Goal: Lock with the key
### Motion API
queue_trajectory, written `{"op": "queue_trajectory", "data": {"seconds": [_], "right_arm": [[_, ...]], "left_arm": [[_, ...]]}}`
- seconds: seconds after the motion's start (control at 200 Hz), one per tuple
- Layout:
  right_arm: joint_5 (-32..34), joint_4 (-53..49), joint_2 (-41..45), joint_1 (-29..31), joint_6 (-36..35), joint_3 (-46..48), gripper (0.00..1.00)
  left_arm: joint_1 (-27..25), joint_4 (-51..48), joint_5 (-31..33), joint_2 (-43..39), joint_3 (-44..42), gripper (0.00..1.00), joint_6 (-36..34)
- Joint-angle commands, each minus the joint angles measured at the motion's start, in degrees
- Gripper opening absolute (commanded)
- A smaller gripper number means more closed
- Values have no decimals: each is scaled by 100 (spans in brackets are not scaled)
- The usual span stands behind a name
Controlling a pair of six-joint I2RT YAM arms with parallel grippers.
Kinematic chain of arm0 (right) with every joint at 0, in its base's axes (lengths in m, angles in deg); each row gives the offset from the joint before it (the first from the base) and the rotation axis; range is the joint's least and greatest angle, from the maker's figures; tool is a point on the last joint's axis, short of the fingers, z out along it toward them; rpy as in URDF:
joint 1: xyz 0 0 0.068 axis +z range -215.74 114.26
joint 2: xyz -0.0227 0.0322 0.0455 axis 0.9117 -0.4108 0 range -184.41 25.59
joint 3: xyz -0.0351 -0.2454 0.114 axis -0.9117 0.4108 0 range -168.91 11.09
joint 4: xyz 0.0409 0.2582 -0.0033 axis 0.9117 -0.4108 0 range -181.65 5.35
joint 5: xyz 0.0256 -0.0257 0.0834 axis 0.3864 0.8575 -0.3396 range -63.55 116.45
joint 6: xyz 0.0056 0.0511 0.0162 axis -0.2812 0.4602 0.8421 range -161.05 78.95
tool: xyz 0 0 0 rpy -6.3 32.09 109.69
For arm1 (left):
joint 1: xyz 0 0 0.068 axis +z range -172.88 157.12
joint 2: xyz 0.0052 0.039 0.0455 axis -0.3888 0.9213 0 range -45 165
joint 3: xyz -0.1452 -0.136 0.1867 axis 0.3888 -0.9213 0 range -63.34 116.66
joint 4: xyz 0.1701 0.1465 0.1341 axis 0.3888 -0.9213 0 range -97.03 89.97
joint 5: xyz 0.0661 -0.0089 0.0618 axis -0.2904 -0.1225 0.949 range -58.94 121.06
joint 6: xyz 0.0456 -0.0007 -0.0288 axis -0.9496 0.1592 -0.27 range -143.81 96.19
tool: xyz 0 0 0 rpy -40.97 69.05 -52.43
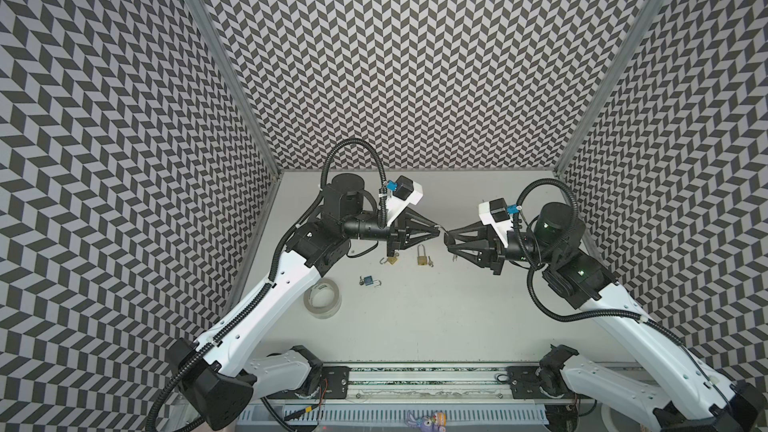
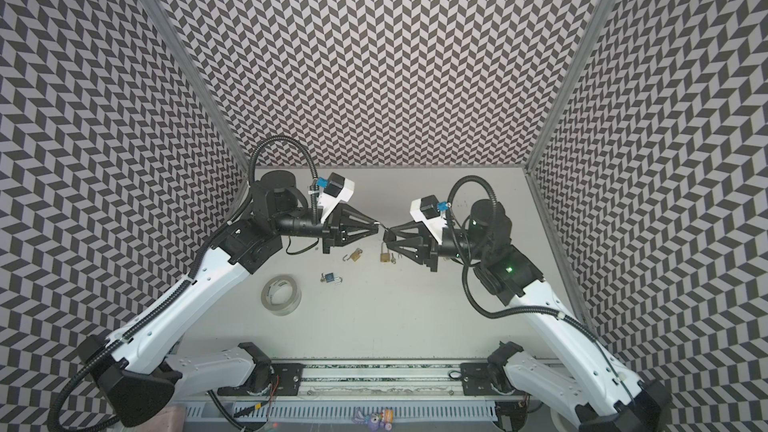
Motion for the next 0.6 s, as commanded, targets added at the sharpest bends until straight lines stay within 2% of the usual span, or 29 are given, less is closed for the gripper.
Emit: {"op": "queue_trajectory", "data": {"seconds": [0.0,0.19,0.596], "right_arm": [[61,214,106,-22,-124,-67,0],[-12,137,79,-23,-178,-94,0],[-114,135,57,-27,-168,-155,0]], "left_arm": [[31,142,35,-137,-35,18,18],[31,300,21,-95,-33,24,123],[13,181,-155,108,-13,23,82]]}}
